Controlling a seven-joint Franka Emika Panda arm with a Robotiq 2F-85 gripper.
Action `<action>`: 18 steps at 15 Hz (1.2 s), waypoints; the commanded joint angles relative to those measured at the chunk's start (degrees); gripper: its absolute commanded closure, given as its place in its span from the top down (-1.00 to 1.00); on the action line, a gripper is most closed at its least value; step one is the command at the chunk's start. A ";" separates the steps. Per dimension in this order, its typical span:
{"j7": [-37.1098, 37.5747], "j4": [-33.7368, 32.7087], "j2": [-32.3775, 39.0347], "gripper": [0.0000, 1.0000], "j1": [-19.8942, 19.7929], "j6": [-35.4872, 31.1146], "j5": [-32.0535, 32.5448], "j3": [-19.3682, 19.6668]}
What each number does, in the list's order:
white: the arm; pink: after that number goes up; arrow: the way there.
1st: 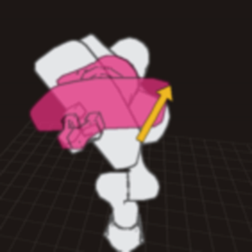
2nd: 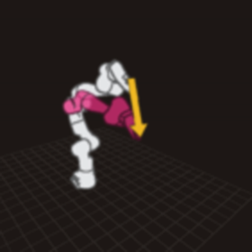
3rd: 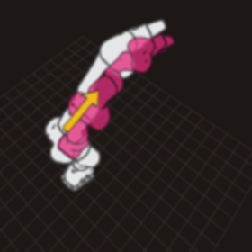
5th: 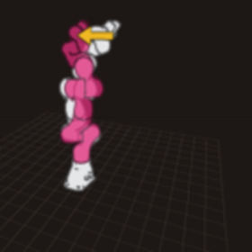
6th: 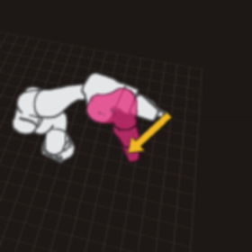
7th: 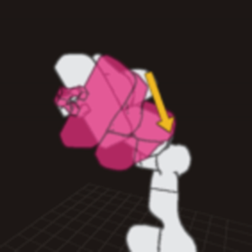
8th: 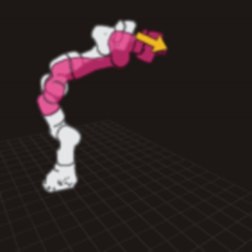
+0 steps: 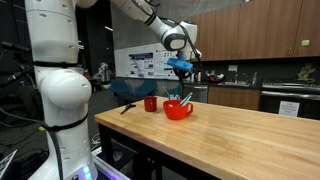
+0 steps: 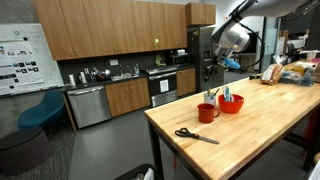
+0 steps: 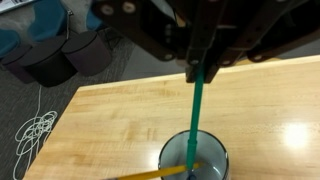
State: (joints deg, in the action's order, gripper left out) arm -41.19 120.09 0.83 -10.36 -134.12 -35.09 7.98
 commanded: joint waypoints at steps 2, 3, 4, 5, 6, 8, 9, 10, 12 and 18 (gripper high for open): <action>-0.81 2.24 -5.62 -0.95 0.27 -3.02 0.30 1.04; -0.58 2.36 -6.29 -0.95 0.34 -3.53 0.56 1.32; 0.21 2.58 -6.98 -0.95 0.32 -3.78 1.64 1.63; 0.69 2.85 -7.65 -0.95 0.33 -4.13 2.52 1.94; 1.83 3.18 -8.30 -0.95 0.24 -4.42 3.92 2.29; 3.73 3.73 -9.38 -0.95 0.11 -4.42 6.87 3.03; 4.78 4.09 -9.99 -0.95 0.08 -4.46 8.35 3.45; 5.76 4.40 -10.51 -0.95 0.08 -4.35 9.60 3.84; 7.45 5.26 -11.53 -0.95 0.19 -3.89 11.40 4.55; 10.02 9.83 -13.95 -0.95 1.03 -3.10 13.10 5.20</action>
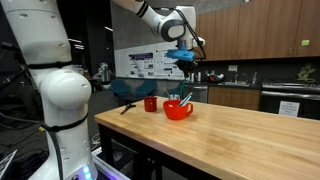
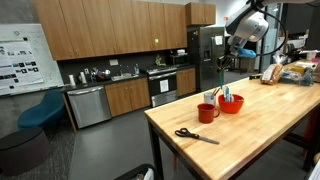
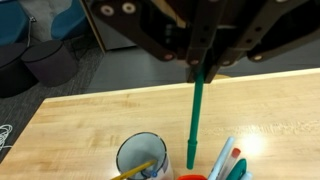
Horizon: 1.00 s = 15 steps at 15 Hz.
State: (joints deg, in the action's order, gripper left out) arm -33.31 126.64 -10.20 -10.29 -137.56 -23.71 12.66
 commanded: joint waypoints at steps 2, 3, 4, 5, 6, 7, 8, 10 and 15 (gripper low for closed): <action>1.25 4.66 -3.10 -0.95 1.54 -0.02 0.67 0.80; 0.88 5.32 -2.86 -0.95 1.72 -1.01 0.58 0.84; 0.51 5.63 -2.62 -0.95 1.91 -1.34 0.25 0.99; 0.48 5.96 -2.22 -0.95 2.02 -1.98 0.10 1.06; 0.32 6.19 -1.76 -0.95 2.10 -2.50 -0.02 1.19; 0.23 6.44 -1.52 -0.95 2.17 -2.71 -0.07 1.30; -0.14 6.79 -1.17 -0.95 2.27 -3.45 -0.22 1.43; -0.48 7.22 -0.39 -0.95 2.36 -4.60 -0.37 1.75; -0.80 6.50 2.89 -0.95 2.13 -6.33 -1.09 2.46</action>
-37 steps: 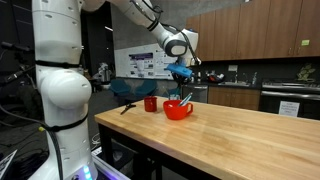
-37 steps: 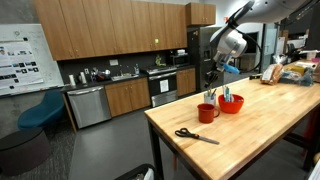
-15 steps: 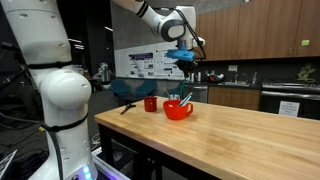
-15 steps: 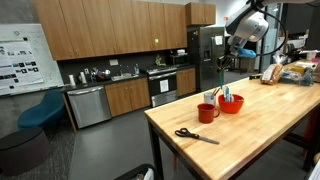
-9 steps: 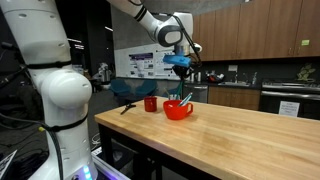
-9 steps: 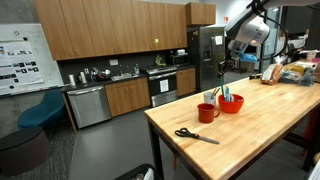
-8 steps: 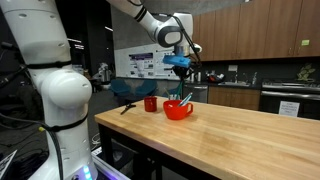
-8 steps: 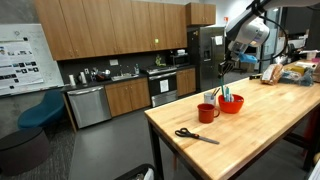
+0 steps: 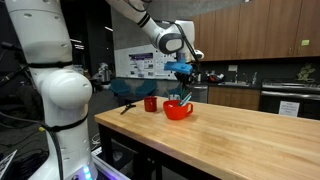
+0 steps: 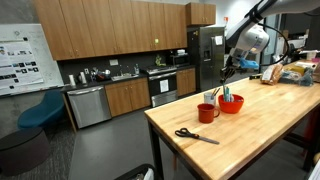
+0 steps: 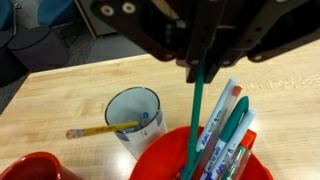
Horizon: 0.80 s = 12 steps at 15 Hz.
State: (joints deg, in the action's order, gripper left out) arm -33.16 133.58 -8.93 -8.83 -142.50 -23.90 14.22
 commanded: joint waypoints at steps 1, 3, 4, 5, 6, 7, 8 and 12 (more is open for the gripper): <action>-0.87 -0.49 2.23 -0.95 0.58 -1.71 -0.78 0.84; -0.87 -0.62 3.20 -0.34 0.47 -1.92 -1.02 0.69; -0.83 -0.72 3.52 -0.30 0.44 -1.87 -1.13 0.56; -1.12 -0.80 3.71 -0.23 0.48 -1.43 -1.72 0.47; -1.28 -0.74 3.78 -0.11 0.54 -1.24 -2.27 0.32; -1.32 -0.56 3.58 0.04 0.63 -1.18 -2.87 0.12; -1.42 -0.45 3.31 0.16 0.75 -1.06 -3.46 -0.04; -0.42 0.02 1.70 0.72 1.16 -0.63 -4.95 -0.53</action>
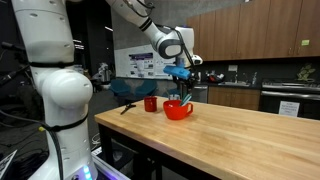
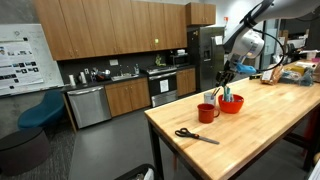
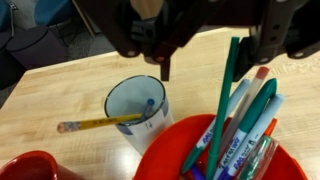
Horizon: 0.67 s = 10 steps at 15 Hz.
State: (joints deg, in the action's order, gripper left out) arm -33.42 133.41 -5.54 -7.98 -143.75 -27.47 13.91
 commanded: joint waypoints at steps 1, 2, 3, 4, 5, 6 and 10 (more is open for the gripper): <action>0.21 0.24 -2.02 0.84 0.33 0.48 -1.34 -0.28; 0.47 0.29 -2.19 0.97 0.32 0.08 -1.34 -0.31; 0.49 0.22 -2.44 0.99 0.32 0.11 -1.48 -0.23; 0.54 0.25 -2.74 1.00 0.33 -0.25 -1.49 -0.16; 0.36 0.20 -3.17 1.00 0.39 -0.35 -1.75 -0.05; 0.31 0.11 -3.62 1.00 0.45 -0.28 -1.81 0.04; 0.09 0.50 -6.21 1.00 1.16 -0.33 -1.92 0.07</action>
State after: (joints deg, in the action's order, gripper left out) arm -33.24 132.96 -8.74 -7.71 -143.88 -28.61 13.77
